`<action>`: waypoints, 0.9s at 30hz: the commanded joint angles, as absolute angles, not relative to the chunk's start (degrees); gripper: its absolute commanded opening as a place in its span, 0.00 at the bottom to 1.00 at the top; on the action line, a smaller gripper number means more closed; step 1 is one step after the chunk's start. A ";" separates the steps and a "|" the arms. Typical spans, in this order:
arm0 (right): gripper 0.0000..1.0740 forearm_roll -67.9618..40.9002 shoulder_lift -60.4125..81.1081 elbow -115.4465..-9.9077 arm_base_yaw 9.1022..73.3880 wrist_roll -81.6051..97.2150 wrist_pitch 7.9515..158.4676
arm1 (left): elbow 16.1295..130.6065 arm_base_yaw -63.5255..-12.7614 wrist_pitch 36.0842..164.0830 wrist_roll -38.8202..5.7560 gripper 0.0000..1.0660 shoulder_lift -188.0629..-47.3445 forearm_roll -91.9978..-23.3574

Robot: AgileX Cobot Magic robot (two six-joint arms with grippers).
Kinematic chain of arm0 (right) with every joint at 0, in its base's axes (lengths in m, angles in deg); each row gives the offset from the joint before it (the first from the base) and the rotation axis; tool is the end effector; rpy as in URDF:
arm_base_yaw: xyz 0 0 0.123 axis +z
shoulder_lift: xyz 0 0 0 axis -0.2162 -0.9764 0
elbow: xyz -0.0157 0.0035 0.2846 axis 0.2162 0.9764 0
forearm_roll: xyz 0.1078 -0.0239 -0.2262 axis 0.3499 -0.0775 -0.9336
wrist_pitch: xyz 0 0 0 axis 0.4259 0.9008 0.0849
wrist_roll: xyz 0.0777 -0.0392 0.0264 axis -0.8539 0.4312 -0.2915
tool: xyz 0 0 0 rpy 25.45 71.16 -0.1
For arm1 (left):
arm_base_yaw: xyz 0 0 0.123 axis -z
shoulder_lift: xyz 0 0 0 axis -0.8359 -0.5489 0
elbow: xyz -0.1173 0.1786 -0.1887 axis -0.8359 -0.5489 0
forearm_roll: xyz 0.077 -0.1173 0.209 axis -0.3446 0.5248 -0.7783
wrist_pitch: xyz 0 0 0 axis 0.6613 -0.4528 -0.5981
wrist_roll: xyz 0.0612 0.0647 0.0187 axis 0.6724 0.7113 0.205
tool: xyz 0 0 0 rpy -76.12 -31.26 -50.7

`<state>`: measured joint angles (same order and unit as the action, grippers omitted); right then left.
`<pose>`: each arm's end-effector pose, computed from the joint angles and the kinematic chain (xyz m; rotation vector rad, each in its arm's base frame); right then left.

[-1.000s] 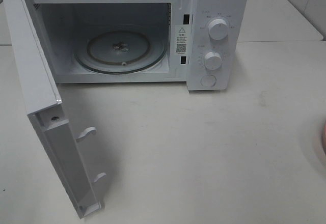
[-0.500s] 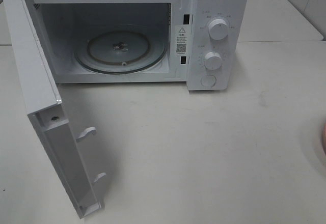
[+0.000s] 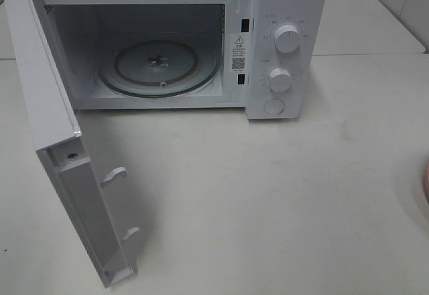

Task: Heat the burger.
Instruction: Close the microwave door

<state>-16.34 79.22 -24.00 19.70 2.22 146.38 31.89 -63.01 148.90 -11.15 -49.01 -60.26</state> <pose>-0.0052 -0.0043 0.2803 -0.1069 2.0140 0.0365 -0.0043 -0.0170 0.2805 0.0588 2.0062 -0.0781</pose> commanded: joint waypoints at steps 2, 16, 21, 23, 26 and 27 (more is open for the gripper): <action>0.71 -16.17 80.82 -24.06 19.36 2.85 145.86 | 31.66 -63.18 148.50 -11.38 0.92 -47.80 -59.91; 0.71 -16.17 80.82 -24.06 19.36 2.85 145.86 | 31.66 -63.18 148.50 -11.38 0.92 -47.80 -59.91; 0.71 -16.17 80.82 -24.06 19.36 2.85 145.86 | 31.66 -63.18 148.50 -11.38 0.92 -47.80 -59.91; 0.71 -16.17 80.82 -24.06 19.36 2.85 145.86 | 31.66 -63.18 148.50 -11.38 0.92 -47.80 -59.91; 0.71 -16.17 80.82 -24.06 19.36 2.85 145.86 | 31.66 -63.18 148.50 -11.38 0.92 -47.80 -59.91; 0.71 -16.17 80.82 -24.06 19.36 2.85 145.86 | 31.66 -63.18 148.50 -11.38 0.92 -47.80 -59.91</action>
<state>-16.28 79.22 -24.00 19.70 2.22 146.38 31.89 -63.01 148.90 -11.15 -49.01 -60.26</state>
